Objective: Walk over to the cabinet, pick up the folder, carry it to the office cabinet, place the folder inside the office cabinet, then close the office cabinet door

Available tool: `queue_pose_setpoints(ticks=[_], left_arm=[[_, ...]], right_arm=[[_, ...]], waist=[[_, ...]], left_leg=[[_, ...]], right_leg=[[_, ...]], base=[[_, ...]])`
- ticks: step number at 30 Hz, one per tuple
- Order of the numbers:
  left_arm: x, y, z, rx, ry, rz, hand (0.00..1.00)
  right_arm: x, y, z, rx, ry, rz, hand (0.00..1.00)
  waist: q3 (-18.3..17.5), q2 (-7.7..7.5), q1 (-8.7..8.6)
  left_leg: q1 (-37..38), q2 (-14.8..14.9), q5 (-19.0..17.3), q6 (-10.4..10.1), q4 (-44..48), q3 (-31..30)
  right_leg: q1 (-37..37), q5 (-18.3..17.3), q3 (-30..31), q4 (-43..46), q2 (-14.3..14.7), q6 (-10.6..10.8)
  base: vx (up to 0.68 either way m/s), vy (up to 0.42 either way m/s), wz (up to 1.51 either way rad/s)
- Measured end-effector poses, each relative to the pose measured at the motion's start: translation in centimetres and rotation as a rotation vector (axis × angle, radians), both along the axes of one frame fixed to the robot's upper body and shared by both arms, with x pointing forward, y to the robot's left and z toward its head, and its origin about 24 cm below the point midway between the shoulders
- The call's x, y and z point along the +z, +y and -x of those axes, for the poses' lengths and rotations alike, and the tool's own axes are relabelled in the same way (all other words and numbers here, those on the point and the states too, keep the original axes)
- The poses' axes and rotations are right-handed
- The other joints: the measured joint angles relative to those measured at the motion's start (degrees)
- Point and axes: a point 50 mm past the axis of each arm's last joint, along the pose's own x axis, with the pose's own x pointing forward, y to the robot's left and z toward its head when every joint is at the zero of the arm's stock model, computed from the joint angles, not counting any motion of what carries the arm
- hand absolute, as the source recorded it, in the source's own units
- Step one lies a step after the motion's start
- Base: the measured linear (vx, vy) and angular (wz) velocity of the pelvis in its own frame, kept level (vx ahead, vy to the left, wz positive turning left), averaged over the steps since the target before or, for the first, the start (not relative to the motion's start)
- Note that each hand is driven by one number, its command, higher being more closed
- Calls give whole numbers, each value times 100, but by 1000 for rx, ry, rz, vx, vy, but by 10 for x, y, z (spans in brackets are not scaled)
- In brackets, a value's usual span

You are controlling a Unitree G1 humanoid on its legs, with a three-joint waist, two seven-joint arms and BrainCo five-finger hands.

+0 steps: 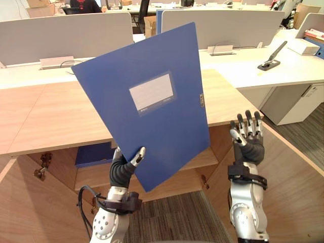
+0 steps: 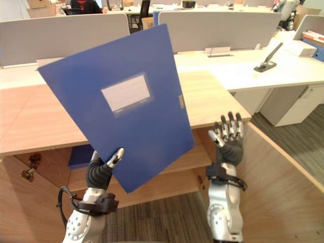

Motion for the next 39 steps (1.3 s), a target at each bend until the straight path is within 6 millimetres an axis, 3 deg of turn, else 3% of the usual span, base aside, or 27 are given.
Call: queue_pose_setpoints(ticks=[6,11,15,26,27,34,35,39], left_arm=[[0,-1,0,-15,-4,-13,100],[-1,-7,3,-80,-5,-36,100],[-1,-4,3,-90,-11,-44,100],[-1,6,8,-143,-31,-77,100],[-1,7,8,-154,-33,-90,100],[-16,6,16,-268,45,-177,100],[-18,5,18,-291,55,-195,0],[-30,-2,27,-417,98,-274,0]], right_arm=[[24,5,-21,128,-78,143,0],[36,28,-35,365,-92,384,0],[57,30,-47,505,-124,568,0],[97,40,-65,731,-106,826,0],[103,41,-65,752,-103,860,100],[118,36,-58,878,-39,966,100],[120,34,-56,891,-36,985,100],[128,35,-48,924,-82,1079,100]], waist=[[0,3,-2],[-1,3,-1],[-1,4,8],[-11,18,71],[-11,18,80],[-12,18,201],[-12,17,223],[-24,18,240]], left_leg=[[3,-10,3,5,12,-9],[0,-19,7,11,12,-31],[-8,-31,12,18,11,-81],[-92,-49,32,42,14,-148],[-92,-48,32,42,12,-148],[-92,-47,32,39,7,-147],[-92,-47,33,37,4,-147],[-94,-50,38,30,-5,-145]], right_leg=[[2,3,0,21,-10,3],[12,3,-17,24,-16,2],[36,4,-67,24,-26,2],[34,5,-125,24,-44,0],[33,5,-126,24,-43,0],[31,4,-126,23,-43,0],[27,4,-127,23,-43,0],[-13,4,-128,23,-45,0]], base=[[-11,6,0],[-1,2,1],[-7,10,6],[-2,6,3],[0,0,0],[0,0,0],[0,0,0],[-17,7,0]])
